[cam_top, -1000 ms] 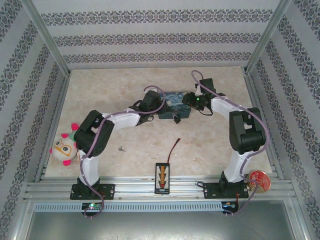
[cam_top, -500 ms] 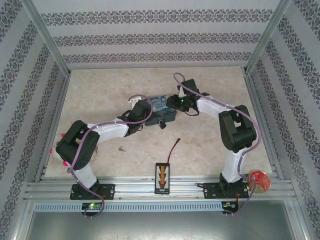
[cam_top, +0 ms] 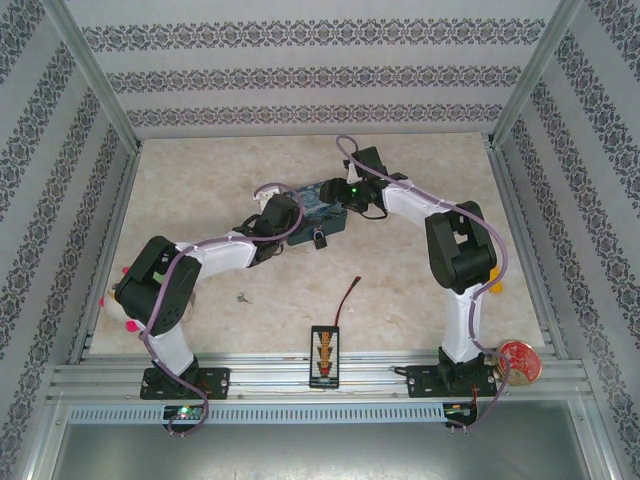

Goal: Unlock the padlock with the key

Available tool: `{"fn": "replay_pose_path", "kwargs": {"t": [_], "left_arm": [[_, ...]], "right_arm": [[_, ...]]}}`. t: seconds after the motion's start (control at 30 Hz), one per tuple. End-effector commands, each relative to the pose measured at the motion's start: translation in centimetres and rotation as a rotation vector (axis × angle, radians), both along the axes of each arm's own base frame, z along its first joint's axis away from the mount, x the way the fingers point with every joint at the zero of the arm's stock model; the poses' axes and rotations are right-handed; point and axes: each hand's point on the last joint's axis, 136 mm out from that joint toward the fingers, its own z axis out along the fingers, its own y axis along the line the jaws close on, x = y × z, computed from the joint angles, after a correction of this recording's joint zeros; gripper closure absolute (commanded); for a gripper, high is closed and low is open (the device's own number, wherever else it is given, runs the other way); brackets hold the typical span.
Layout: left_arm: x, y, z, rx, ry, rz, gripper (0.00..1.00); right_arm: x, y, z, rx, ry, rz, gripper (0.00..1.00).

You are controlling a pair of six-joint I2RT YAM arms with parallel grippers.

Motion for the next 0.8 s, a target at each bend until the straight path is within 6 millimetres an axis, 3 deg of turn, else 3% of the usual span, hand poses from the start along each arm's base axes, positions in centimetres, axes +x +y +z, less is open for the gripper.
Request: {"fn": "replay_pose_path", "kwargs": {"t": [0.0,0.23,0.37,0.5,0.6,0.77], "left_arm": [[0.3,-0.1,4.0,-0.042,-0.086,-0.014,0.4],[-2.0,4.1,7.3,0.02,-0.144,0.059,0.28],[-4.2,7.8,8.2,0.054,-0.146,0.13,0.14],[-6.8,11.5,9.6,0.082,-0.166,0.178,0.01],[-8.8,14.8,10.9,0.097,-0.178,0.233,0.01],[-11.7,20.1,12.7,0.076,-0.22,0.37,0.01]], "right_arm": [[-0.3,-0.4,1.3,-0.065,-0.019,0.03,0.26],[-0.2,-4.9,4.3,-0.235,-0.098,-0.055,0.24],[-1.5,-5.5,6.1,-0.287,-0.133,-0.041,0.27],[-4.7,-2.5,7.5,-0.311,-0.201,0.112,0.3],[-8.4,1.4,8.1,-0.347,-0.282,0.314,0.3],[-15.2,7.6,7.4,-0.386,-0.328,0.642,0.3]]}}
